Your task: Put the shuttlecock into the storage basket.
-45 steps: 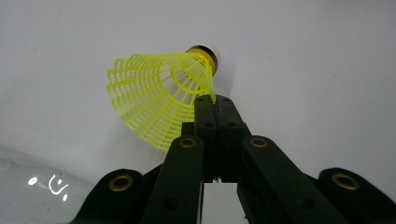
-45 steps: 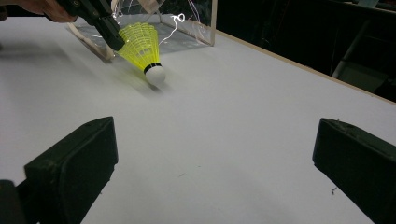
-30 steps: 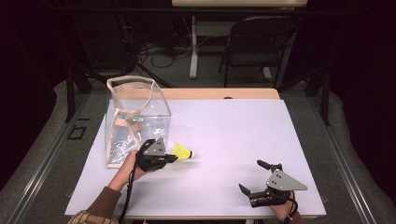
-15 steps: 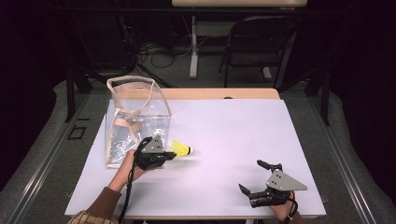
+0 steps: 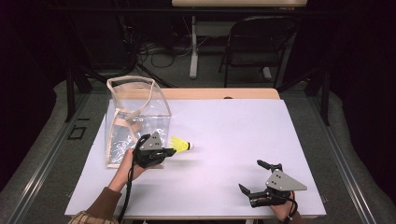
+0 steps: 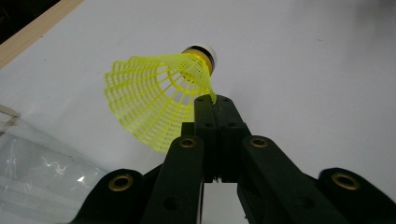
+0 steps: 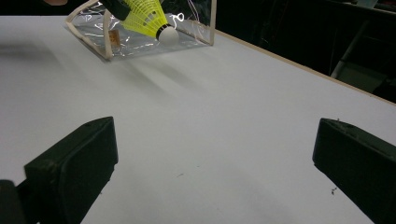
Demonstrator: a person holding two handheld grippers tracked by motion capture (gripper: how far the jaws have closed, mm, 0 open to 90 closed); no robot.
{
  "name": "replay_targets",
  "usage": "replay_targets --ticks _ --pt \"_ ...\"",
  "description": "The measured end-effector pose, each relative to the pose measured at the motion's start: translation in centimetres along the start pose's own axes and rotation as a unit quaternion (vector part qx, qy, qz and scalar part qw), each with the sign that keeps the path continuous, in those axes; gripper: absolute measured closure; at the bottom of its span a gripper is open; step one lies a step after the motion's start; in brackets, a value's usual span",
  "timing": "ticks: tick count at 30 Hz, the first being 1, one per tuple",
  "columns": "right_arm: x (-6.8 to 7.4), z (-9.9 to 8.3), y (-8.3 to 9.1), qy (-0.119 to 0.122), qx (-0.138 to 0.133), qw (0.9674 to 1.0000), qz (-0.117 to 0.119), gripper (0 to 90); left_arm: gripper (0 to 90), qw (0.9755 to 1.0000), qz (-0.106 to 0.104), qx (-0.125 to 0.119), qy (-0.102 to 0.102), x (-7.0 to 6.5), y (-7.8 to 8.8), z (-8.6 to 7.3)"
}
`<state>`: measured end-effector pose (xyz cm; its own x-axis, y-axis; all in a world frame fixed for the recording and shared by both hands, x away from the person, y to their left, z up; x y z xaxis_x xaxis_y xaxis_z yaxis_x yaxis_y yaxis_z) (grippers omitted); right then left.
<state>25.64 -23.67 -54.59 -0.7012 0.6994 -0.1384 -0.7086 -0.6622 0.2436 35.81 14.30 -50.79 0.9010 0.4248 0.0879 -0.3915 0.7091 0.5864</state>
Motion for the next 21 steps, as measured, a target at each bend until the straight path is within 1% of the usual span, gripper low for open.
replay_targets --ticks 11,21 --pt "0.0 0.0 -0.1 0.002 0.0 1.0 -0.001 0.0 89.7 0.9999 0.009 -0.008 0.007 0.2 0.4 0.9" --pt "0.0 0.0 -0.1 0.001 0.001 1.0 0.0 0.0 89.6 0.9997 0.016 -0.014 0.006 0.4 0.7 1.6"
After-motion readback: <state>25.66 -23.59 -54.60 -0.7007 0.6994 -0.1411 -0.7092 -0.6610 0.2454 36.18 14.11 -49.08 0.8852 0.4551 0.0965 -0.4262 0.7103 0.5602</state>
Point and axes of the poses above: each handheld gripper's, and its own axes: y roughly backward along the jaws, z roughly out of its top, x roughly to its left, the point moved 2 cm from there along -y, roughly forward along the jaws, and after that the axes turned 3 degrees about -x, right-handed, at the moved point
